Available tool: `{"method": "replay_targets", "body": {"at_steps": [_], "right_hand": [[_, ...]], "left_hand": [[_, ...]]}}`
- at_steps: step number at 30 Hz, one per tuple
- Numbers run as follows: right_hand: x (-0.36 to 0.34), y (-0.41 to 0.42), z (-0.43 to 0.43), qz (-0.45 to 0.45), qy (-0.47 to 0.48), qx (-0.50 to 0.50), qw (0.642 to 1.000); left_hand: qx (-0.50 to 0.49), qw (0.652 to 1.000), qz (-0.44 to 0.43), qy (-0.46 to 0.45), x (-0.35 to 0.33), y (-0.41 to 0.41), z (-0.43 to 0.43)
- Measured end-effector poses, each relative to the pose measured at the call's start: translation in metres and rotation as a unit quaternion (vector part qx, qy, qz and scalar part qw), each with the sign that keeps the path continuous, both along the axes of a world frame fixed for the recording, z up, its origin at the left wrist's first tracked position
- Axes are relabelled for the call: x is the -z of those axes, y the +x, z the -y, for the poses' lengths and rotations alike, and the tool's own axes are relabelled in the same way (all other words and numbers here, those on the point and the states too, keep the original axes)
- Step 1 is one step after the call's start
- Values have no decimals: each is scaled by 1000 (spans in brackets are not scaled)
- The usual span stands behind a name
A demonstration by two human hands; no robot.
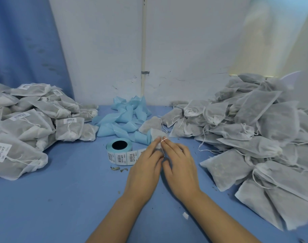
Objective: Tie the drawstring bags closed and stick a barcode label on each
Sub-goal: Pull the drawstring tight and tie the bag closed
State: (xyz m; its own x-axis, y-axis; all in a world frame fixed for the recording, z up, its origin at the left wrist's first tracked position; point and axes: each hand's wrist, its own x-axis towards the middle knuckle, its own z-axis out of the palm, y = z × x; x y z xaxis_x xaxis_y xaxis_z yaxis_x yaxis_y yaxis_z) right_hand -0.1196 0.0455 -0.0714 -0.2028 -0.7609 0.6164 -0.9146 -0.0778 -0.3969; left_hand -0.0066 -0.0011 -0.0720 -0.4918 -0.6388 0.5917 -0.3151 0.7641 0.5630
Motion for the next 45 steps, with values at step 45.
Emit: {"method": "replay_targets", "body": {"at_steps": [45], "right_hand": [[-12,-15,6,653,72,-229,718]], "left_hand": [[22,951,-196,236,0,-8,6]]}}
